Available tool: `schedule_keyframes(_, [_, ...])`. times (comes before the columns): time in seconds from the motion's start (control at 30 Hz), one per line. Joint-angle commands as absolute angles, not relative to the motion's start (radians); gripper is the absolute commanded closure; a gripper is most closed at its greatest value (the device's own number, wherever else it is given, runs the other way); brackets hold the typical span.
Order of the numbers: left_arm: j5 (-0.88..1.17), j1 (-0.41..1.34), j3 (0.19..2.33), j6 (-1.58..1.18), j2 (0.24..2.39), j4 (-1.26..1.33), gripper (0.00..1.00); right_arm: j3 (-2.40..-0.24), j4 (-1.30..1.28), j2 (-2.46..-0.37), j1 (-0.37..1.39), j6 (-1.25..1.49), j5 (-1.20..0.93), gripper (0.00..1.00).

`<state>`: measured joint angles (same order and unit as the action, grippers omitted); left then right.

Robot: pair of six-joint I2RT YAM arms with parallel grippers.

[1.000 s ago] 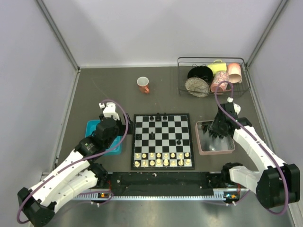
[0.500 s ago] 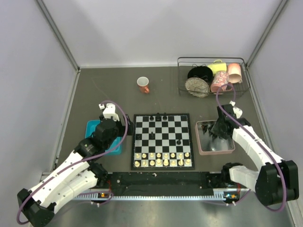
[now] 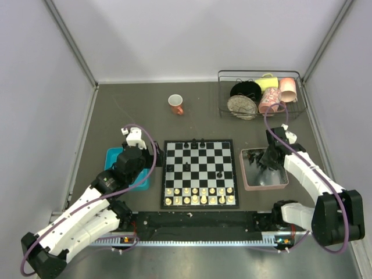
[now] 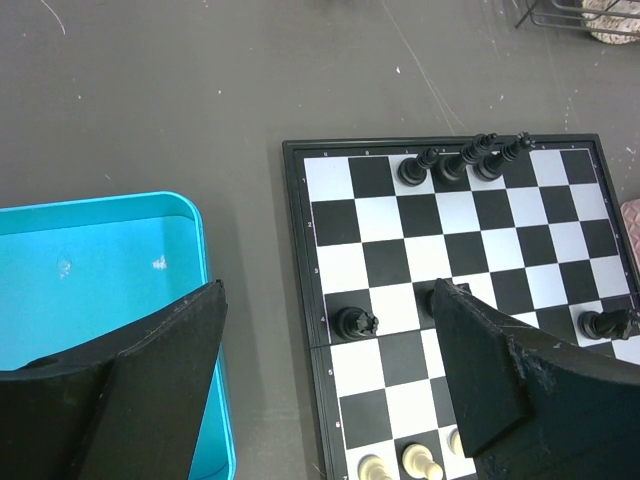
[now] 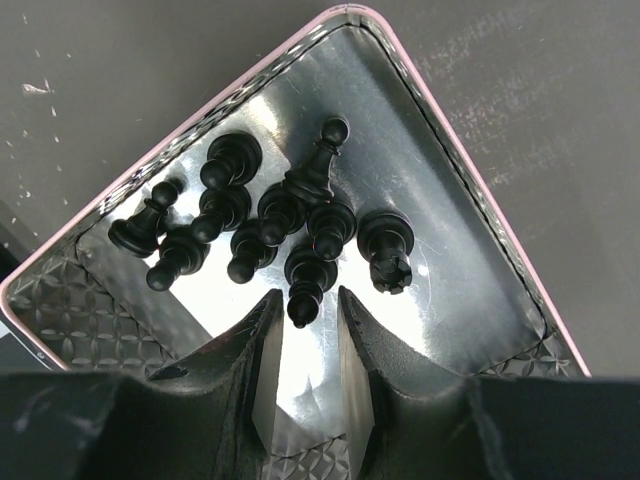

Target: Set up the chess pieces on the board

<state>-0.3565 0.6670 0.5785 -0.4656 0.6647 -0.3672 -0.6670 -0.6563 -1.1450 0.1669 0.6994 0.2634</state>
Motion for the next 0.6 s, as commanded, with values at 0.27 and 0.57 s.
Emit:
schedule_keyframes(0.27, [-0.348,0.670,0.572,-0.465,0.652,-0.330,0.12,-0.641,-0.620,-1.138,0.158,0.690,0.267,0.88])
schedule_keyframes(0.57, [-0.348,0.672,0.568,-0.465,0.647,-0.333,0.12,-0.644,-0.629,-1.103,0.156,0.673,0.264,1.00])
